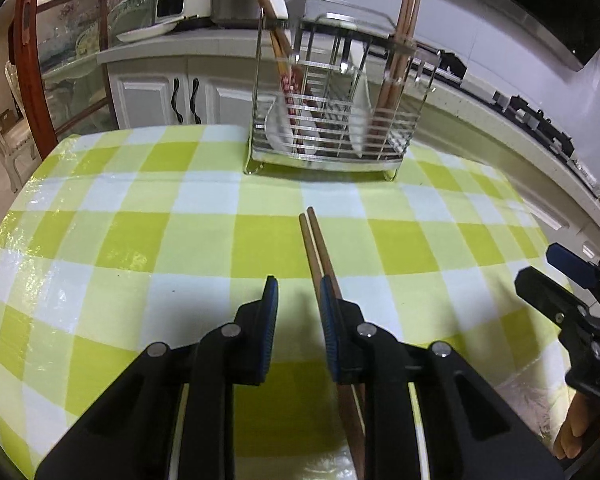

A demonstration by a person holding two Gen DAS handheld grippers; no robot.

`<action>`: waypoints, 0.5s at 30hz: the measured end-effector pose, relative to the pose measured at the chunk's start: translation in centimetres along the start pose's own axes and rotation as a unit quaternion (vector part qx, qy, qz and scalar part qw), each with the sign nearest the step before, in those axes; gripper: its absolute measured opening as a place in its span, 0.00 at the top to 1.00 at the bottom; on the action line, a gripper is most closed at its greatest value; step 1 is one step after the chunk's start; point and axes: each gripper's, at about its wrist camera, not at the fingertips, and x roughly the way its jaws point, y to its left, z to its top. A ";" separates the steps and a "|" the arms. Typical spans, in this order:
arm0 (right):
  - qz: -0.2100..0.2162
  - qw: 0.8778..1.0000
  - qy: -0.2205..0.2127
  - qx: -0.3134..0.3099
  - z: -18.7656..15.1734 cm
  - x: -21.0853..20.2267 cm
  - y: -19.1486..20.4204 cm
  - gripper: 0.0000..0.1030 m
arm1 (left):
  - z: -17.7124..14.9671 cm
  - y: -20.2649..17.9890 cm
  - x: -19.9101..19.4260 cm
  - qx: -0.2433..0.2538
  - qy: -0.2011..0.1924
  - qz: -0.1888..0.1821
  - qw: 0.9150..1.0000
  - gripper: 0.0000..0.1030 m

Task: Organize utensils
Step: 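Move both tools back over the cloth toward the last brown chopsticks, then close the left tool on one chopstick while the right tool grasps another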

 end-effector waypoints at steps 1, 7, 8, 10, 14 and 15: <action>0.001 1.000 0.002 -0.001 -0.1 0.1 0.0 0.26 | 0.0 0.0 0.2 0.001 0.003 0.000 1.000 0.80; 0.002 1.000 0.008 -0.001 -0.2 0.5 0.0 0.25 | 0.4 -0.8 1.4 0.012 0.011 0.000 1.000 0.80; 0.002 1.000 0.009 -0.002 -0.2 0.5 0.0 0.25 | 0.4 -0.9 1.6 0.013 0.013 0.001 1.000 0.80; 0.003 1.000 0.011 -0.004 -0.3 0.6 0.0 0.25 | 0.5 -1.0 2.1 0.013 0.017 0.005 1.000 0.80; 0.003 1.000 0.014 0.000 -0.4 0.8 -0.3 0.24 | 0.4 -1.0 2.9 0.015 0.026 0.012 0.999 0.80; 0.002 1.000 0.016 0.001 -0.5 0.9 -0.4 0.24 | 0.5 -1.0 3.0 0.014 0.027 0.011 0.999 0.80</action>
